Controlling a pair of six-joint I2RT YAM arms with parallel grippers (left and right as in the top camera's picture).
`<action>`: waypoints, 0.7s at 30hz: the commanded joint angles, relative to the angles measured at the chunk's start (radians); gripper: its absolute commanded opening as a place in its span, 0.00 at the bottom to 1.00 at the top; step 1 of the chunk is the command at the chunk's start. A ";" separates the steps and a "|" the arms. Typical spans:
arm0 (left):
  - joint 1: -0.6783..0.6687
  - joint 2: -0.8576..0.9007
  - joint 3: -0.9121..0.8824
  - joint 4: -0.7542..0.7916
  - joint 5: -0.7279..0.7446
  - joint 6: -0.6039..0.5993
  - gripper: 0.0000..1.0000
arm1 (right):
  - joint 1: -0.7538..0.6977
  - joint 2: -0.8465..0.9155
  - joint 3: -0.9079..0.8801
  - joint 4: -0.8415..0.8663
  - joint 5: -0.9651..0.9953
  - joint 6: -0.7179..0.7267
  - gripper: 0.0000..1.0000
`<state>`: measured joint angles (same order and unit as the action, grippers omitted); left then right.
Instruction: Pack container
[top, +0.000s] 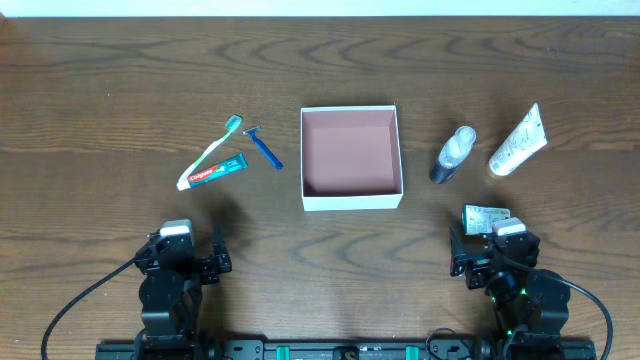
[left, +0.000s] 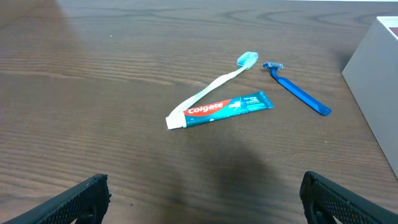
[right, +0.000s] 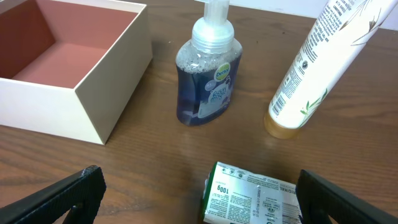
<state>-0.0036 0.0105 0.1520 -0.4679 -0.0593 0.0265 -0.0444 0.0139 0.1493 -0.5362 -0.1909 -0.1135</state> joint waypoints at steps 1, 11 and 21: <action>0.003 -0.005 -0.017 0.002 -0.003 -0.001 0.98 | -0.003 -0.008 -0.003 0.002 -0.019 0.024 0.99; 0.003 -0.005 -0.017 0.000 -0.003 -0.001 0.98 | -0.003 -0.008 -0.003 0.002 -0.053 0.200 0.99; 0.003 -0.005 -0.017 -0.002 -0.003 -0.001 0.98 | -0.003 -0.005 -0.002 0.002 -0.107 0.264 0.99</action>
<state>-0.0036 0.0105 0.1520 -0.4683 -0.0593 0.0265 -0.0444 0.0139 0.1493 -0.5346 -0.2504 0.1165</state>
